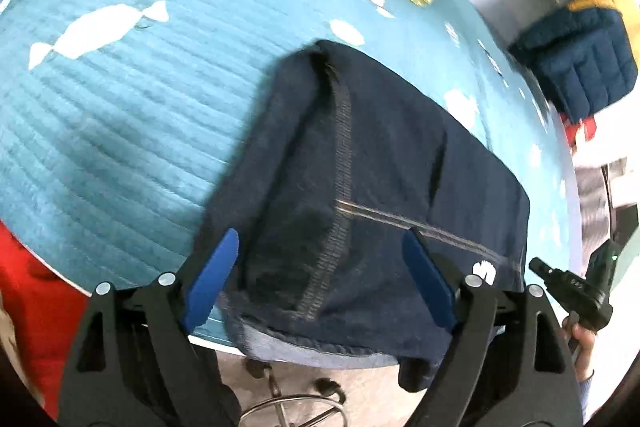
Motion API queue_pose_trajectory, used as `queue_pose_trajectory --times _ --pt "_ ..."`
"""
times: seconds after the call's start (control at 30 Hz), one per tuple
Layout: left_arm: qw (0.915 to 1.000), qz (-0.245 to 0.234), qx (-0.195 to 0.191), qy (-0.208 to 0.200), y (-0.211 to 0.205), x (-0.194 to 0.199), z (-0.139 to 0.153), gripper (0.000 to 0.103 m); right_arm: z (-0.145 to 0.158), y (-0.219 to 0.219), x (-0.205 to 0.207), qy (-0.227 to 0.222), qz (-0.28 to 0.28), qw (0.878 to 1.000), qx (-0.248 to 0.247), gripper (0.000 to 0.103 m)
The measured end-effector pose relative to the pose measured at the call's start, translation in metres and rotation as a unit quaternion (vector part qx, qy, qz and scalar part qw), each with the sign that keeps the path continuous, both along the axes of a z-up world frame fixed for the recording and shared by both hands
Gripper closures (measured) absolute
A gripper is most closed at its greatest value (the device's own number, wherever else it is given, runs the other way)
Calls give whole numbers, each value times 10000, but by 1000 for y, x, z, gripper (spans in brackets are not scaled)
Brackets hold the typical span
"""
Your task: Fold large clothes
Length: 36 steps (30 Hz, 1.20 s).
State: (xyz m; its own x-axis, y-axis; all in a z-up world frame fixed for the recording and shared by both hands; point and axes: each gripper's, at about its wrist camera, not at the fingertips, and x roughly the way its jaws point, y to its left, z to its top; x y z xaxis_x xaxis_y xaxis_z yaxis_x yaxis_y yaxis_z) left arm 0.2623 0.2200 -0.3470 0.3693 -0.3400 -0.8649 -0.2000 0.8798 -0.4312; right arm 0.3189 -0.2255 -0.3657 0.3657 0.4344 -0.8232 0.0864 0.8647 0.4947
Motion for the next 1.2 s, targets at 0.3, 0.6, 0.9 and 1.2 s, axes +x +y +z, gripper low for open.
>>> queue_pose_trajectory --times 0.3,0.6,0.9,1.2 --pt "9975 517 -360 317 30 -17 -25 17 -24 94 94 202 364 9988 268 100" --pt "9973 526 -332 400 24 -18 -43 17 -70 97 101 771 144 9968 131 103" --pt "9966 594 -414 391 27 -26 -44 16 -63 84 0 997 230 9944 253 103" --pt "9929 866 -696 431 37 -44 -46 16 -60 84 -26 1044 194 9924 617 103"
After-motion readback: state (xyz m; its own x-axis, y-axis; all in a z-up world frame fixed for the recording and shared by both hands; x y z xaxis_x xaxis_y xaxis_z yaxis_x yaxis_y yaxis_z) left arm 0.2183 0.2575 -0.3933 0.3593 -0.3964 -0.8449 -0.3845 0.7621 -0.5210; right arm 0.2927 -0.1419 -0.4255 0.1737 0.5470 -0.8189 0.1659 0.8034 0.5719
